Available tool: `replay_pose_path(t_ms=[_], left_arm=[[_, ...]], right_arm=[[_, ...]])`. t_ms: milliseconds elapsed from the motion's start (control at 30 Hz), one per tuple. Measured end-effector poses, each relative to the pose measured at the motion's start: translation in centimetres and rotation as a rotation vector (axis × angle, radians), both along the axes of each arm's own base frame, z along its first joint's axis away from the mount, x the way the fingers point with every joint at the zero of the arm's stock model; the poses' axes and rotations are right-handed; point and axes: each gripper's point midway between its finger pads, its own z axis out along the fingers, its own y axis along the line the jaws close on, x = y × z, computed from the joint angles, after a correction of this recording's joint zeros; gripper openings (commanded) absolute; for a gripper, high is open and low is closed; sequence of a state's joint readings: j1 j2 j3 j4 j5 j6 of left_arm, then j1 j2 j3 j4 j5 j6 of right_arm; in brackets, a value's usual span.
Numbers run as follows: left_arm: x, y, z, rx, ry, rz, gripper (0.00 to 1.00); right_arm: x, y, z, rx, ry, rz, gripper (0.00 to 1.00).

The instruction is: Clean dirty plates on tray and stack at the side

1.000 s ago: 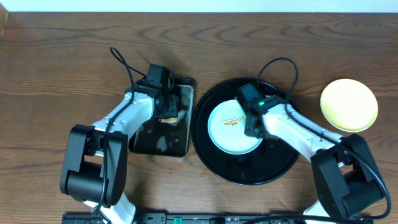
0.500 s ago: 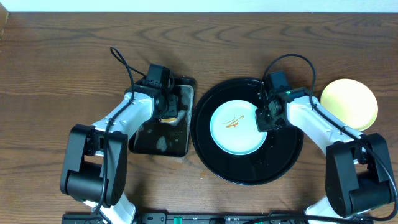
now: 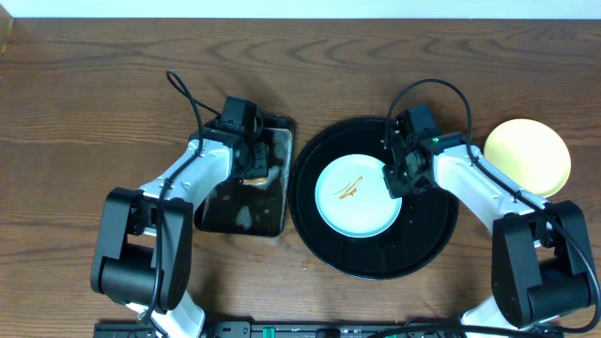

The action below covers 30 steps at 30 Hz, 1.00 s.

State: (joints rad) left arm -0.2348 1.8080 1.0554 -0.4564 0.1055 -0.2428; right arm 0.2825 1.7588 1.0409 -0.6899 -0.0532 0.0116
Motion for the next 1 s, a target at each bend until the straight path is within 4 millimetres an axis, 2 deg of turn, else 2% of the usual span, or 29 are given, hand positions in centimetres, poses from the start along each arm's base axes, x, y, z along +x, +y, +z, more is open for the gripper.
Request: replay_pose_path(t_ms=[400, 433, 767, 800, 900, 967, 1000], left_arm=[[0.3, -0.1, 0.1, -0.003, -0.013, 0.0, 0.5], [0.4, -0.1, 0.1, -0.004, -0.017, 0.0, 0.54], [1.7, -0.4, 0.6, -0.018, -0.075, 0.0, 0.57], [1.8, -0.4, 0.6, -0.019, -0.077, 0.001, 0.53], [2.0, -0.5, 0.7, -0.021, -0.085, 0.006, 0.19], [2.2, -0.5, 0.7, -0.024, -0.092, 0.005, 0.08], [2.2, -0.5, 0.8, -0.026, -0.093, 0.01, 0.08]], right_arm=[[0.0, 0.1, 0.0, 0.003, 0.001, 0.003, 0.01], [0.0, 0.1, 0.0, 0.003, 0.001, 0.003, 0.01], [-0.1, 0.0, 0.0, 0.002, 0.003, 0.003, 0.01], [-0.1, 0.0, 0.0, 0.002, 0.003, 0.002, 0.01], [-0.1, 0.0, 0.0, 0.002, 0.003, 0.002, 0.01], [-0.1, 0.1, 0.0, 0.002, 0.003, 0.003, 0.01], [-0.1, 0.0, 0.0, 0.002, 0.004, 0.003, 0.01]])
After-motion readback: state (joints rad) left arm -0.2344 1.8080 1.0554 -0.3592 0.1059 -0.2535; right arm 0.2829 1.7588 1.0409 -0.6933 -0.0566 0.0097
